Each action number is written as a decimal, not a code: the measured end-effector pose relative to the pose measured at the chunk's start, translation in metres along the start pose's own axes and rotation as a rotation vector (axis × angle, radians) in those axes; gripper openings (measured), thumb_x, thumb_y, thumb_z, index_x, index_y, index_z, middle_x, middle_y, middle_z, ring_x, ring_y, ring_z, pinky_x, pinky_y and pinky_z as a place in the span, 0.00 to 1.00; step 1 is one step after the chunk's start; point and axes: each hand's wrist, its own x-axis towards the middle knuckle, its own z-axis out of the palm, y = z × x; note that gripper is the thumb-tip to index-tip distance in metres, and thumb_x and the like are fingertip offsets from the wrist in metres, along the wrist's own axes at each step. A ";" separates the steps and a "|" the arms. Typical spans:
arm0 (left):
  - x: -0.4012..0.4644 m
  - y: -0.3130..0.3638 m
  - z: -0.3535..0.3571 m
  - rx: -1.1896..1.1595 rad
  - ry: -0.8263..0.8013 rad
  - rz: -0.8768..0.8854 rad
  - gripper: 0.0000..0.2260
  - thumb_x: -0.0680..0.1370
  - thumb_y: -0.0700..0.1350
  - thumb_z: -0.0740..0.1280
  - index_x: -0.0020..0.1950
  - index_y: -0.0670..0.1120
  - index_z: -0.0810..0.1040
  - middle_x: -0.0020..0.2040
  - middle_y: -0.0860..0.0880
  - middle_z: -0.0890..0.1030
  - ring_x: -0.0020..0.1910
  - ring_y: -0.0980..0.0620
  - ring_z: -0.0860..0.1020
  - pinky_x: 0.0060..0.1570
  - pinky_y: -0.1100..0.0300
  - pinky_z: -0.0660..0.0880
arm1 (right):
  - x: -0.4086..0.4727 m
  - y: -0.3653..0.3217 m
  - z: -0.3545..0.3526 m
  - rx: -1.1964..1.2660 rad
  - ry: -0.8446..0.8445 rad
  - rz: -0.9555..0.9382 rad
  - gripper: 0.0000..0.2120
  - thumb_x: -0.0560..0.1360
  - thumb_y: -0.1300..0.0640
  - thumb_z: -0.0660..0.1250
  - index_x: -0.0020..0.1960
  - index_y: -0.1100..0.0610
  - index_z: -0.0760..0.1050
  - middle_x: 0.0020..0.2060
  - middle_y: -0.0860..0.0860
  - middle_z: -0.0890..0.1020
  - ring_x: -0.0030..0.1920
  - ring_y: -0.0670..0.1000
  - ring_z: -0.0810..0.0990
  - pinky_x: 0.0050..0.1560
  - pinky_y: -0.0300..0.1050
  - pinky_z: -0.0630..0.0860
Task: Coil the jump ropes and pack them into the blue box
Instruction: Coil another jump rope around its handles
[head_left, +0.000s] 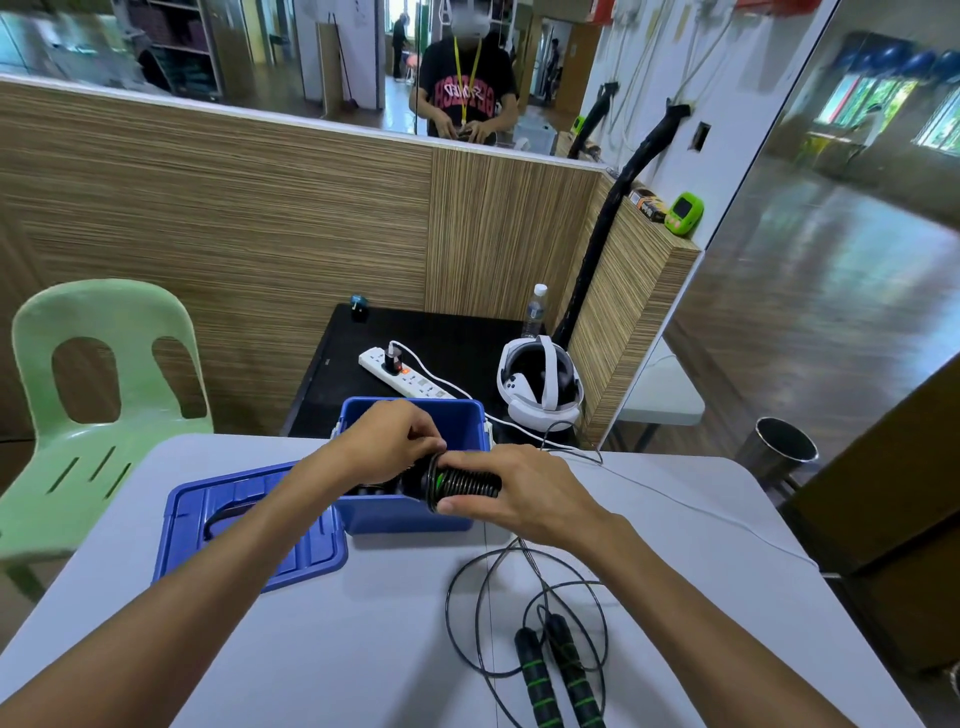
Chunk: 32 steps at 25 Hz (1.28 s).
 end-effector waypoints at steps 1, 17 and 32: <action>-0.004 0.000 0.003 -0.025 0.099 0.002 0.04 0.77 0.48 0.70 0.45 0.51 0.84 0.41 0.54 0.83 0.41 0.58 0.79 0.45 0.62 0.76 | -0.001 -0.001 -0.003 -0.007 -0.013 -0.003 0.24 0.74 0.32 0.63 0.69 0.35 0.68 0.52 0.44 0.80 0.52 0.47 0.75 0.49 0.50 0.75; -0.047 0.003 0.023 -0.076 0.481 -0.325 0.04 0.78 0.47 0.68 0.46 0.47 0.78 0.42 0.51 0.79 0.40 0.54 0.76 0.36 0.64 0.70 | 0.004 -0.030 0.012 -0.136 -0.052 -0.005 0.28 0.73 0.30 0.62 0.70 0.33 0.60 0.46 0.46 0.70 0.45 0.49 0.68 0.42 0.47 0.68; -0.063 -0.021 0.037 -0.302 0.467 -0.060 0.04 0.71 0.42 0.75 0.39 0.49 0.81 0.39 0.55 0.80 0.40 0.59 0.78 0.37 0.73 0.72 | -0.003 -0.025 0.016 -0.205 -0.062 0.039 0.28 0.74 0.30 0.61 0.71 0.35 0.62 0.50 0.49 0.73 0.47 0.50 0.73 0.42 0.45 0.67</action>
